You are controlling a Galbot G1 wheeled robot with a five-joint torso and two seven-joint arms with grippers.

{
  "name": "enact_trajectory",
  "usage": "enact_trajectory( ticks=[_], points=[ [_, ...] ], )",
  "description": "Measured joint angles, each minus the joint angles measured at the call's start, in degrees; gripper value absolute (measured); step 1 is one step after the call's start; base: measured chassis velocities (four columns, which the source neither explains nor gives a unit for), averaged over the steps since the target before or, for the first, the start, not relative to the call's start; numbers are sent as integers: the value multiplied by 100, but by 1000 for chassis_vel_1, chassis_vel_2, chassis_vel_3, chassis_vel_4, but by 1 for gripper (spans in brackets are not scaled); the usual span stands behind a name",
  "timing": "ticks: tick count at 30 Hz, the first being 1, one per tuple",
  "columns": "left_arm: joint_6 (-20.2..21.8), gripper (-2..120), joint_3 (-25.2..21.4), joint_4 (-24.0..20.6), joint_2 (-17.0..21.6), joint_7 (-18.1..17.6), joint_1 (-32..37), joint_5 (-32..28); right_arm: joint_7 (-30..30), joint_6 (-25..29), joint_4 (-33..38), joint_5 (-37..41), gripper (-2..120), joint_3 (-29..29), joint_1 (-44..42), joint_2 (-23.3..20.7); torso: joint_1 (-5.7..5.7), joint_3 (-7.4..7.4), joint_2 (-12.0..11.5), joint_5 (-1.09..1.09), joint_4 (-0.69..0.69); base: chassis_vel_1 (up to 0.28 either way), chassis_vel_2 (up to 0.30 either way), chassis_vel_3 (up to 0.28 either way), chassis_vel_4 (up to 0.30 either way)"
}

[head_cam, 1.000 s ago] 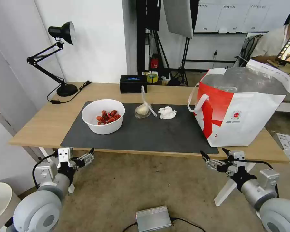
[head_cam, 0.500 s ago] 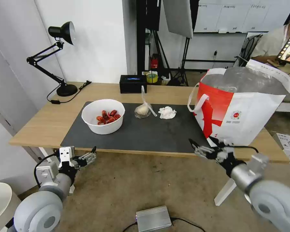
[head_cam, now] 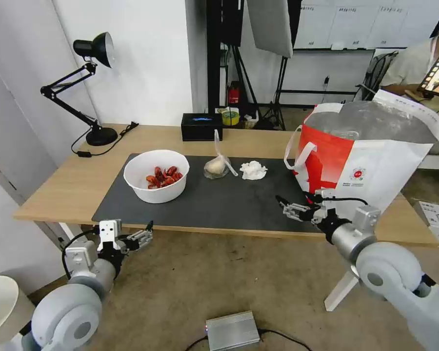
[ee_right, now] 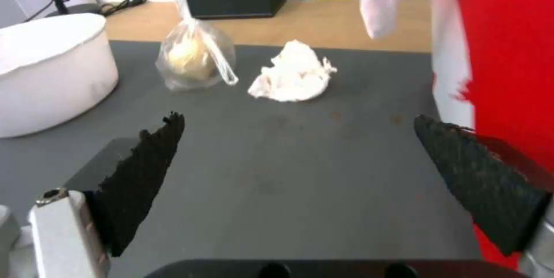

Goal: Pick up the trash from the table and place it into the takeout bag.

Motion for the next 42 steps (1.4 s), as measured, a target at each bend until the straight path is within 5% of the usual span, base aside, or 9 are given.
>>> enact_trajectory(
  ticks=[20, 42],
  points=[
    [-3, 100, -6, 29, -9, 2, -20, -45, 208, -237, -1079, 194, 100, -1353, 1828, 358, 0, 0, 0, -1, 0, 0, 0, 0, 0],
    [-7, 100, 142, 108, -62, 13, -49, 0, 1215, -1051, -2139, 542, 100, -2447, 3505, 1053, -1, 0, 0, -1, 0, 0, 0, 0, 0]
  ],
)
